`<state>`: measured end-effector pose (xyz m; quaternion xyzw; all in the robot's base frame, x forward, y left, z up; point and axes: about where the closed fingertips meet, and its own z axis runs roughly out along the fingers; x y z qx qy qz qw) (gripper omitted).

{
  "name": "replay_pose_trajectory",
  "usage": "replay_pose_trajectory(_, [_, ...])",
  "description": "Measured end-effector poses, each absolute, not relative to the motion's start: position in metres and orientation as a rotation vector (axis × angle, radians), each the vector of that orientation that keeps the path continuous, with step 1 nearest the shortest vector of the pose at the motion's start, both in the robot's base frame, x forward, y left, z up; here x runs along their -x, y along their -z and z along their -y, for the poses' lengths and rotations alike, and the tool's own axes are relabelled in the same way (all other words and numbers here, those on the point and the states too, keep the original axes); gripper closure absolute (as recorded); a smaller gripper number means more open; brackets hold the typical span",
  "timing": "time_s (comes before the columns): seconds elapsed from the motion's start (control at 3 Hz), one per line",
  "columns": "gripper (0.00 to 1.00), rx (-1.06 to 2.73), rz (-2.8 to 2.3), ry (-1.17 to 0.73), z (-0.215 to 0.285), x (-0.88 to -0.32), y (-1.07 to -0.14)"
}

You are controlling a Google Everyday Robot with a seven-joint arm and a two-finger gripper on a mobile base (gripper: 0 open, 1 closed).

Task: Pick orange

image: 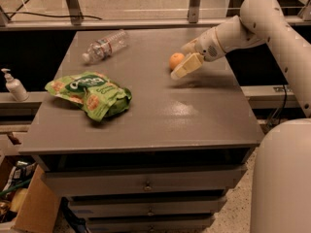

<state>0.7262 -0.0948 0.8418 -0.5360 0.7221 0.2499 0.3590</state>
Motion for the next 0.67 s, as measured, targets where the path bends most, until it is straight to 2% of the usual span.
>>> replay_pose_trajectory(0.67, [0.63, 1.358, -1.871, -0.672, 0.0919, -0.7298, -0.8372])
